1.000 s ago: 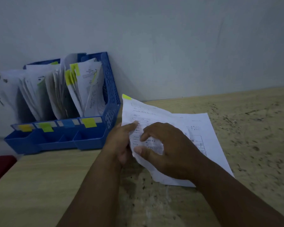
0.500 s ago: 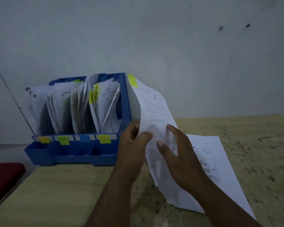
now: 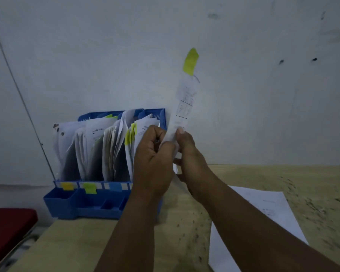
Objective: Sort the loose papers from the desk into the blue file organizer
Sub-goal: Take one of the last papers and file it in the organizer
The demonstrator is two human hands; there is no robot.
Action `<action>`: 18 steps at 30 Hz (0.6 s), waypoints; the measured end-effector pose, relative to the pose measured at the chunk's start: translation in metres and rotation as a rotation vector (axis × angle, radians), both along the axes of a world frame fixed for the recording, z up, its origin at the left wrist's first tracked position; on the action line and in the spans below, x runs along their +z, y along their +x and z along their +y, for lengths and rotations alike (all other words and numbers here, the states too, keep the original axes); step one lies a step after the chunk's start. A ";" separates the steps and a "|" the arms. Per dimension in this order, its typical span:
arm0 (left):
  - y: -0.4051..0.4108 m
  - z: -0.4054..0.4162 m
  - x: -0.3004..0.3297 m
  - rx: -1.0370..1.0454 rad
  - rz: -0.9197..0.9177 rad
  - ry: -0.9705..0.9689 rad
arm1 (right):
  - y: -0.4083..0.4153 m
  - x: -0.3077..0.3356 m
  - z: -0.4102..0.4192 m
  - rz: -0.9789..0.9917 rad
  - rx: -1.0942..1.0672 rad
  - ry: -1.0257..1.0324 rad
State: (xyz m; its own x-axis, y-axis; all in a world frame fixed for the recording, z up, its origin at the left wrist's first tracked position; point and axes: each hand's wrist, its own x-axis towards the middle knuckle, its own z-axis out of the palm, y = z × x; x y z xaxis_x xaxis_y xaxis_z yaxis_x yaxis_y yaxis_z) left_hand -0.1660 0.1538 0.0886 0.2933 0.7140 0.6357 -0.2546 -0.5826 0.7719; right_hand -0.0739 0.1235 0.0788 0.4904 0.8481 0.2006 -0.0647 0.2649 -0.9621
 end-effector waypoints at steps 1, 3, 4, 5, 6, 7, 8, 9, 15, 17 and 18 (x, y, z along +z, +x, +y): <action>-0.001 0.006 0.001 0.018 0.000 0.011 | -0.004 0.002 0.009 0.009 0.027 0.005; -0.003 0.019 0.002 0.047 -0.005 0.025 | -0.014 0.006 0.024 0.042 0.058 0.010; -0.005 0.027 0.002 0.060 -0.009 0.029 | -0.016 0.006 0.032 0.070 0.072 0.018; -0.006 0.035 0.002 0.078 -0.005 0.033 | -0.018 0.006 0.039 0.078 0.081 0.024; -0.008 0.043 0.003 0.096 0.009 0.037 | -0.018 0.007 0.044 0.070 0.093 0.022; -0.009 0.051 0.002 0.113 0.030 0.039 | -0.020 0.008 0.048 0.045 0.093 0.002; -0.010 0.058 0.001 0.121 0.046 0.032 | -0.021 0.009 0.050 0.009 0.084 -0.028; -0.010 0.064 -0.001 0.120 0.060 0.019 | -0.021 0.010 0.052 -0.014 0.079 -0.050; -0.009 0.086 -0.011 0.029 0.129 0.014 | -0.028 0.009 0.071 -0.106 0.082 -0.034; -0.009 0.093 -0.013 0.027 0.167 0.006 | -0.031 0.007 0.083 -0.131 0.024 -0.012; -0.010 0.097 -0.014 0.035 0.194 0.004 | -0.031 0.008 0.088 -0.125 -0.004 -0.007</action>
